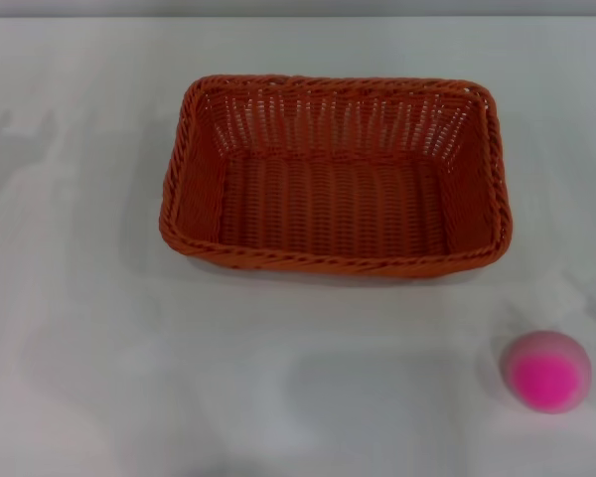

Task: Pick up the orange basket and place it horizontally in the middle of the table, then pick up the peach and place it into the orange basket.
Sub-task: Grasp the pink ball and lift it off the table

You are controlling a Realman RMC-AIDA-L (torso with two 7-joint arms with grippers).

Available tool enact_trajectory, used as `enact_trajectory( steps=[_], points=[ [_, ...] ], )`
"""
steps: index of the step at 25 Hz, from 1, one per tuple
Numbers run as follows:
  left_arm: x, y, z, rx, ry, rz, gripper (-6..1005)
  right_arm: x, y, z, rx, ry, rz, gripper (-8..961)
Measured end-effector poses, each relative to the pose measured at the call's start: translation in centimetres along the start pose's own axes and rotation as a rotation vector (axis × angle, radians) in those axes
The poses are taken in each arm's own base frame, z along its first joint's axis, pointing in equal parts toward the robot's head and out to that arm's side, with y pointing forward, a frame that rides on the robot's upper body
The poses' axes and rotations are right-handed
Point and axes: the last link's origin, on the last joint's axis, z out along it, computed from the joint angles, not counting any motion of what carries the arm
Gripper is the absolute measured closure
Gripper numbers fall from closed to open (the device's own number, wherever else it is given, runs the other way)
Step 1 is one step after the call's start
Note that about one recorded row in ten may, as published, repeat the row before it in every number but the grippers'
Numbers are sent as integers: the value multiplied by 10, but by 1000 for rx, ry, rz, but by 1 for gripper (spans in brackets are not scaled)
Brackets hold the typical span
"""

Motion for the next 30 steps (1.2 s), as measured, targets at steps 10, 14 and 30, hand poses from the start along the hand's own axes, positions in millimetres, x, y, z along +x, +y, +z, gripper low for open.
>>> enact_trajectory(
  steps=[10,14,30],
  points=[
    [-8,-7,4,-8,24,-39,406,-9,1,-8,-57,19,31,108],
    [-14,-5,8,-27,28,-47,406,-7,2,-7,-62,37,28,106],
    [-15,-6,3,-39,36,-29,406,18,13,-4,-78,121,62,103]
  ],
)
